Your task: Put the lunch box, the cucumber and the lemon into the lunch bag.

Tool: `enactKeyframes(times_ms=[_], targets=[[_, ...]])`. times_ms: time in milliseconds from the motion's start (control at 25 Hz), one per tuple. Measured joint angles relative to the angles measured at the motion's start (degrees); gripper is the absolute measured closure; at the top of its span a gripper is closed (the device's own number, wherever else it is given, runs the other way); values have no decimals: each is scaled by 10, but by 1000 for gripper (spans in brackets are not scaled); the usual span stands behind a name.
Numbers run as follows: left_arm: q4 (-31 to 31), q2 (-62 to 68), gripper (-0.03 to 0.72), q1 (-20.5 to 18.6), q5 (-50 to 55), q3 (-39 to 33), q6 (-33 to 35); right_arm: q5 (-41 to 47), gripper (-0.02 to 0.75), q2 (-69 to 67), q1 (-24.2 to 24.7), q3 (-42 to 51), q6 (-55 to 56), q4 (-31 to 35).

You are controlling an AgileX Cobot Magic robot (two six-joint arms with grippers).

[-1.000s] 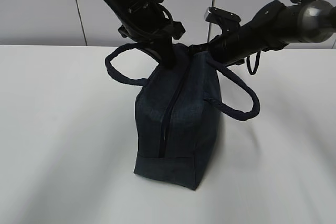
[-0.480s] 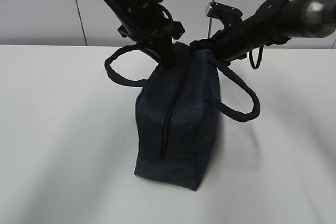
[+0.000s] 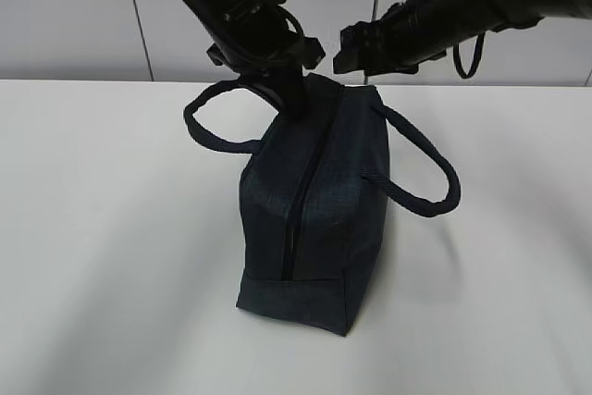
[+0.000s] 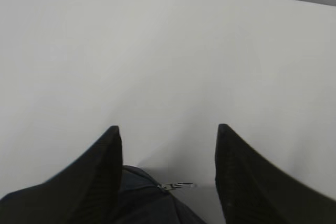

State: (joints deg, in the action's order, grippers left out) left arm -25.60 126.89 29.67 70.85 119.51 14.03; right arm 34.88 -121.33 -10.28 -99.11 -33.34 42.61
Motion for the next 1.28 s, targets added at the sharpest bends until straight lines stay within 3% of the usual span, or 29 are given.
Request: enactKeyframes(times_ms=[240, 640, 720, 960, 1280], targets=[[1, 0, 692, 0, 0, 0, -2, 44, 314, 53, 2, 0, -1, -62], [5, 0, 669, 0, 0, 0, -13, 154, 316, 97, 2, -11, 3, -243], [9, 0, 624, 0, 0, 0, -24, 184, 322, 106, 2, -11, 14, -285], [46, -11, 353, 0, 0, 1, -67, 248, 349, 147, 2, -11, 67, -333], [56, -68, 309, -3, 1, 1, -99, 348, 351, 170, 2, -13, 139, -365]])
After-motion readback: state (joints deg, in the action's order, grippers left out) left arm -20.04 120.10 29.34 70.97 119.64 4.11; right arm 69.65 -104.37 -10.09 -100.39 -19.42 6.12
